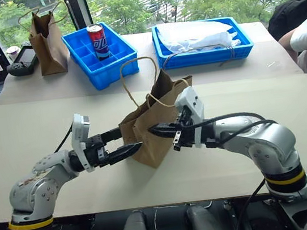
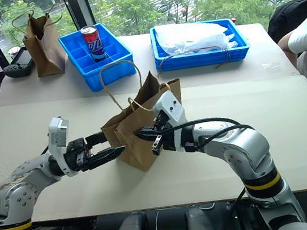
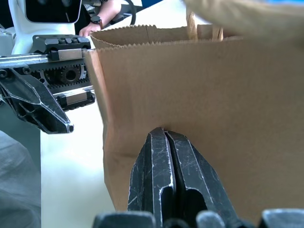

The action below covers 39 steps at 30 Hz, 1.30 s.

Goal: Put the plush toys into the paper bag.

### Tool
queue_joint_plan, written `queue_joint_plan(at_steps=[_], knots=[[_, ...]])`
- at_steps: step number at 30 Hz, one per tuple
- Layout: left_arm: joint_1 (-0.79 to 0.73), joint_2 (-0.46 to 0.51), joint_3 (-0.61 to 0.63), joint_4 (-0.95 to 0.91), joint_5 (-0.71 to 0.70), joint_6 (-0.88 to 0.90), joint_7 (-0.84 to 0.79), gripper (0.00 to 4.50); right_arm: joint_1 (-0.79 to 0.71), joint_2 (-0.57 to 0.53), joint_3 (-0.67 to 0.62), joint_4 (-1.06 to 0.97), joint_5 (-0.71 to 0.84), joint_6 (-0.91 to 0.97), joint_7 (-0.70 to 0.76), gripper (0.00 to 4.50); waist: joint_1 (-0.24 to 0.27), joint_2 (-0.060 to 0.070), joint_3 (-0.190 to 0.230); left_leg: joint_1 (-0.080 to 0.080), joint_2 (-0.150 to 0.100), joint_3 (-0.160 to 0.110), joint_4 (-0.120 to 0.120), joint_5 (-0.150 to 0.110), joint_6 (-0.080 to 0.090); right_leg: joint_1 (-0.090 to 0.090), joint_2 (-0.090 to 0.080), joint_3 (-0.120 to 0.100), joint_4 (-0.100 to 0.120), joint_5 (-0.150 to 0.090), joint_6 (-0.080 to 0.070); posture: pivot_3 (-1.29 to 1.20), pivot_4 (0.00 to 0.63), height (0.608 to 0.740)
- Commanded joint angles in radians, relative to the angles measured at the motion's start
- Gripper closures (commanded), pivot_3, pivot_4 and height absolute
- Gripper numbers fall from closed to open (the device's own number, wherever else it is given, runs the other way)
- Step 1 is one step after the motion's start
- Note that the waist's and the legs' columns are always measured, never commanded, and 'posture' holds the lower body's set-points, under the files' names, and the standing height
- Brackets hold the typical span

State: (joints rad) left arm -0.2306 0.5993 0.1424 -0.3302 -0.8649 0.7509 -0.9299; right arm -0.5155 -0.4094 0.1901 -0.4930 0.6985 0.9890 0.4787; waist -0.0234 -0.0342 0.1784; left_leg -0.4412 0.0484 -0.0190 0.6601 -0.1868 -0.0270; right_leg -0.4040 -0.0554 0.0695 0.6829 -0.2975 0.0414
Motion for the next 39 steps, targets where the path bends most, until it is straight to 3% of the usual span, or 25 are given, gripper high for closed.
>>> queue_joint_plan(at_steps=[1, 6, 7, 8, 16, 18, 21, 25, 29, 32, 35, 39], knots=[[-0.009, -0.017, -0.017, -0.036, 0.008, -0.012, 0.033, 0.00, -0.021, 0.019, 0.007, -0.002, -0.025, -0.040, 0.007, 4.46, 0.000, 0.000, 0.000, 0.000, 0.000, 0.000, 0.000, 0.000, 0.000, 0.000, 0.000, 0.000, 0.000, 0.000, 0.000, 0.00, 0.150, 0.698], [-0.023, -0.038, -0.034, -0.032, 0.021, -0.017, 0.076, 0.00, -0.021, 0.040, 0.009, 0.005, -0.049, -0.044, 0.008, 4.46, 0.002, 0.000, 0.000, 0.000, 0.000, 0.000, 0.000, 0.000, 0.000, 0.000, 0.000, 0.000, 0.000, 0.000, 0.000, 0.00, 0.150, 0.698], [-0.026, -0.040, -0.035, -0.026, 0.025, -0.014, 0.088, 0.54, -0.020, 0.041, 0.009, 0.005, -0.054, -0.044, 0.009, 4.50, 0.002, 0.000, 0.000, 0.000, 0.000, 0.000, 0.000, 0.000, 0.000, 0.000, 0.000, 0.000, 0.000, 0.000, 0.000, 0.00, 0.150, 0.698], [-0.027, -0.035, -0.043, -0.021, 0.039, -0.017, 0.089, 0.77, -0.020, 0.042, 0.007, 0.006, -0.059, -0.046, 0.007, 4.50, 0.002, 0.000, 0.000, 0.000, 0.000, 0.000, 0.000, 0.000, 0.000, 0.000, 0.000, 0.000, 0.000, 0.000, 0.000, 0.00, 0.150, 0.698], [-0.044, -0.034, -0.099, 0.007, 0.129, -0.057, 0.076, 3.90, -0.029, 0.053, -0.002, 0.007, -0.077, -0.044, 0.003, 4.50, 0.003, 0.000, 0.000, 0.000, 0.000, 0.000, 0.000, 0.000, 0.000, 0.000, 0.000, 0.000, 0.000, 0.000, 0.000, 0.00, 0.150, 0.698], [-0.051, -0.033, -0.104, 0.016, 0.140, -0.064, 0.067, 4.41, -0.030, 0.054, -0.007, 0.001, -0.076, -0.040, 0.003, 4.50, 0.003, 0.000, 0.000, 0.000, 0.000, 0.000, 0.000, 0.000, 0.000, 0.000, 0.000, 0.000, 0.000, 0.000, 0.000, 0.00, 0.150, 0.698], [-0.076, -0.026, -0.105, 0.049, 0.161, -0.083, 0.050, 4.41, -0.031, 0.030, -0.035, -0.030, -0.056, -0.015, 0.010, 4.50, 0.004, 0.000, 0.000, 0.000, 0.000, 0.000, 0.000, 0.000, 0.000, 0.000, 0.000, 0.000, 0.000, 0.000, 0.000, 0.00, 0.150, 0.698], [-0.141, -0.009, -0.095, 0.114, 0.178, -0.112, -0.002, 4.41, -0.004, -0.081, -0.124, -0.121, 0.032, 0.064, 0.056, 4.50, 0.011, 0.000, 0.000, 0.000, -0.001, 0.000, 0.000, 0.000, 0.000, 0.001, 0.000, 0.000, 0.000, 0.000, 0.000, 0.00, 0.150, 0.698], [-0.238, 0.050, -0.100, 0.221, 0.197, -0.163, -0.142, 4.41, 0.105, -0.270, -0.306, -0.230, 0.226, 0.162, 0.154, 4.50, 0.014, 0.000, 0.000, -0.002, -0.002, -0.002, 0.000, 0.000, 0.000, 0.001, -0.001, -0.001, -0.002, 0.000, 0.000, 0.00, 0.150, 0.698], [-0.353, 0.083, -0.122, 0.332, 0.219, -0.216, -0.276, 4.41, 0.271, -0.474, -0.509, -0.246, 0.327, 0.213, 0.295, 4.50, 0.018, 0.001, 0.001, -0.002, -0.002, -0.001, 0.000, 0.000, 0.000, 0.001, -0.001, -0.001, -0.002, 0.000, 0.000, 0.00, 0.150, 0.698], [-0.461, 0.105, -0.170, 0.412, 0.223, -0.259, -0.471, 4.41, 0.454, -0.625, -0.673, -0.189, 0.249, 0.173, 0.401, 4.50, 0.017, 0.001, 0.001, -0.004, -0.003, -0.002, 0.000, 0.000, 0.000, 0.002, -0.001, -0.001, -0.004, -0.001, 0.001, 0.00, 0.150, 0.698], [-0.534, 0.124, -0.225, 0.464, 0.223, -0.280, -0.642, 4.41, 0.562, -0.681, -0.753, -0.146, 0.177, 0.103, 0.442, 4.50, 0.003, 0.001, 0.000, -0.001, -0.002, 0.000, 0.000, 0.000, 0.000, 0.003, -0.001, 0.000, -0.004, -0.001, 0.001, 0.00, 0.150, 0.698]])
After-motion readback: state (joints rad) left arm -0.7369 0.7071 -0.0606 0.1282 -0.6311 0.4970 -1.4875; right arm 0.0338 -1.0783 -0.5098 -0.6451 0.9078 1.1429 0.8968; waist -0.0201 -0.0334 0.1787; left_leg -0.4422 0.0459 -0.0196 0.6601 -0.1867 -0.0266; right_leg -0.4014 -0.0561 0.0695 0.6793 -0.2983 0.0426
